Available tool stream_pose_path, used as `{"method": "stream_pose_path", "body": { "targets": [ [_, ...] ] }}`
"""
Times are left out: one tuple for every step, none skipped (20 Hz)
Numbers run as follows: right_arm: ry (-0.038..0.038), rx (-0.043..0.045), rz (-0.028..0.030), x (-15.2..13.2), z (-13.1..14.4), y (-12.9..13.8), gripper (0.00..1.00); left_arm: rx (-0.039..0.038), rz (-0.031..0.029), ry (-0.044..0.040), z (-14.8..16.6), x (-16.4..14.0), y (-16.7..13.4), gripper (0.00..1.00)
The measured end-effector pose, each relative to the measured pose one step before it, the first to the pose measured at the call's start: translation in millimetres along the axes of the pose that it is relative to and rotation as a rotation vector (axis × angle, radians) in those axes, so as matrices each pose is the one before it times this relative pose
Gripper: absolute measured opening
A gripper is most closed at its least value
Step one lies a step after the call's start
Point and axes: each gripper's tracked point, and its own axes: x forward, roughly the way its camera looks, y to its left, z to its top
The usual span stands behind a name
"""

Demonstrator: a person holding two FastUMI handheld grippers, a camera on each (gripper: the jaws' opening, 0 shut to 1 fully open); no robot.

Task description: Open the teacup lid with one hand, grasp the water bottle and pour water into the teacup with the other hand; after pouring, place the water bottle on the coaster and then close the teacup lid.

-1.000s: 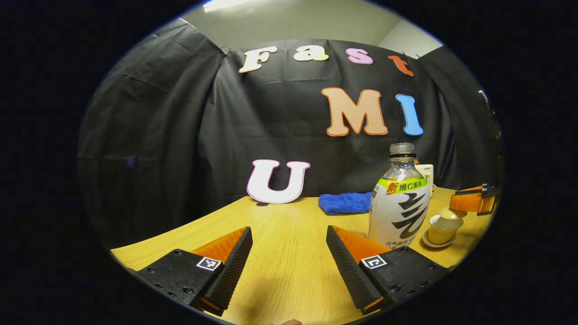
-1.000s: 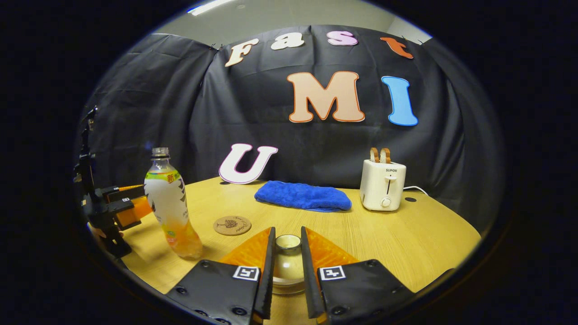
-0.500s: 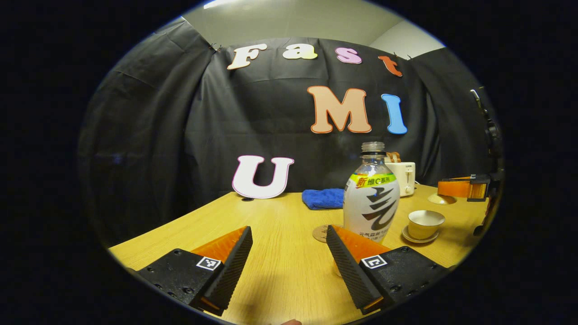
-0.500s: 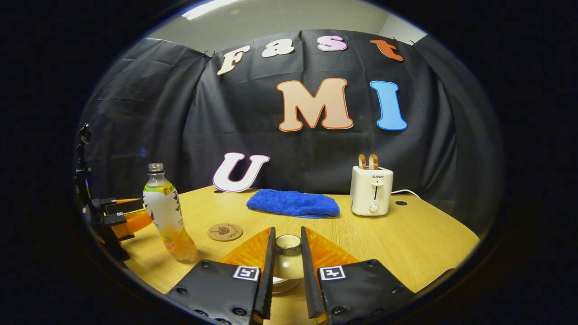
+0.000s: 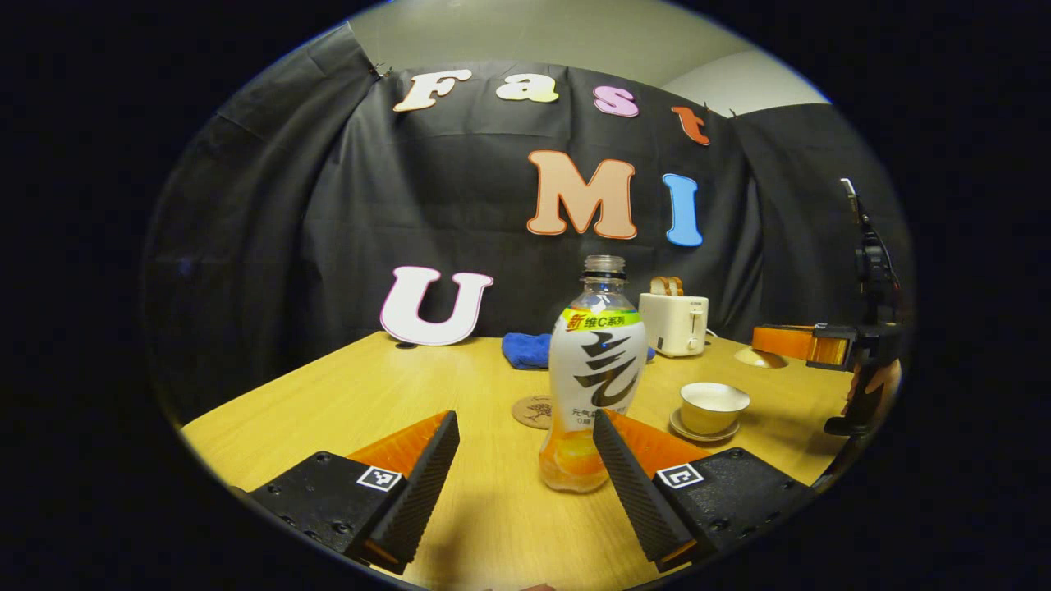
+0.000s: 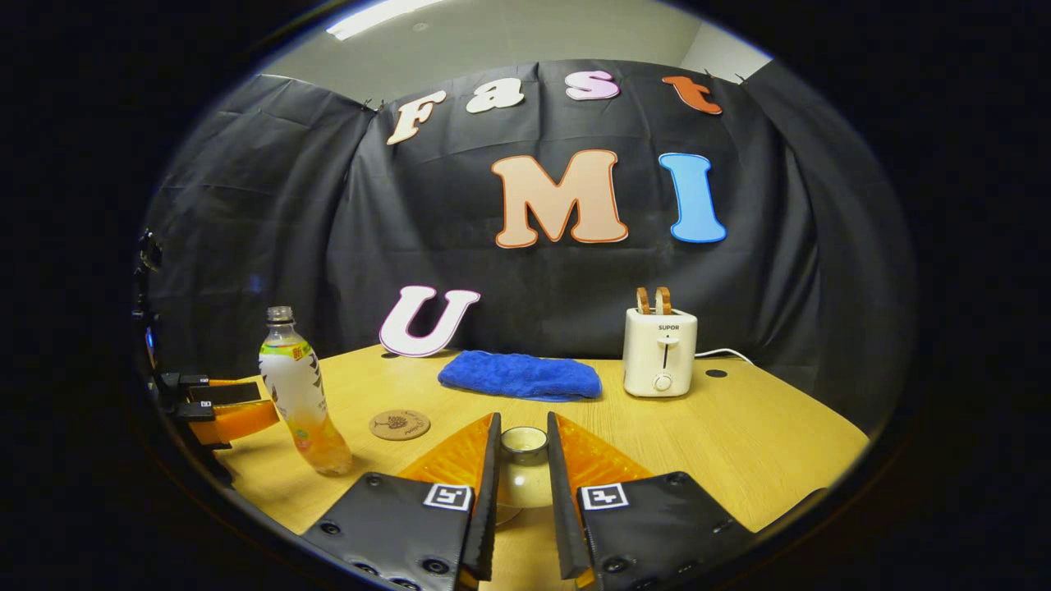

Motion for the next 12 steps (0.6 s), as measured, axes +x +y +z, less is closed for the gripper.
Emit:
{"method": "stream_pose_path", "body": {
  "targets": [
    [-0.00108, 0.00235, -0.00173, -1.67, -0.04, -2.13, 0.34, -0.00624, -0.00775, 0.00346, -0.97, 0.75, -2.86, 0.96],
    [-0.00292, 0.00202, -0.00150, -0.62, 0.89, -2.24, 0.34, -0.00475, -0.00634, 0.00648, -0.89, 1.38, -3.30, 0.96],
    [-0.00223, 0.00165, -0.00228, -1.57, 1.20, -2.91, 0.34, -0.00347, -0.00405, 0.00380, 0.07, 1.05, -2.68, 0.96],
    [-0.00067, 0.00163, 0.00032, -0.65, 1.03, -2.47, 0.34, -0.00006, -0.00363, 0.00149, 1.37, 1.29, -2.90, 0.96],
    [-0.00160, 0.00184, 0.00018, -0.27, 0.55, -1.33, 0.34, 0.00430, -0.00669, 0.00333, 1.53, 1.63, -3.54, 0.95],
    [-0.00248, 0.00031, -0.00007, -0.52, 1.50, -1.65, 0.34, 0.00990, -0.00563, 0.00593, -1.25, 4.16, -4.27, 0.94],
    [-0.00552, 0.00037, -0.00177, -1.35, 3.07, -2.35, 0.33, 0.00920, -0.00395, 0.00298, 0.72, 1.80, -2.27, 0.93],
    [-0.00518, -0.00014, -0.00101, -1.72, 2.14, -1.92, 0.34, 0.00459, -0.00522, -0.00005, 0.95, 2.49, -3.37, 0.92],
    [-0.00684, 0.00006, -0.00303, -2.13, 0.92, -2.53, 0.34, 0.00041, -0.00515, 0.00138, 1.54, 3.23, -2.56, 0.92],
    [-0.00239, 0.00055, -0.00179, -1.91, 2.56, -2.51, 0.34, -0.00292, -0.00478, 0.00602, -0.20, 3.08, -2.84, 0.92],
    [-0.00362, 0.00245, -0.00339, -0.62, 0.41, -3.12, 0.34, -0.00290, -0.00624, 0.00936, -1.75, 2.50, -3.62, 0.92],
    [-0.00382, 0.00250, -0.00262, -1.37, 1.76, -3.81, 0.34, -0.00028, -0.00517, 0.00052, -1.53, 1.35, -3.39, 0.92]
  ]
}}
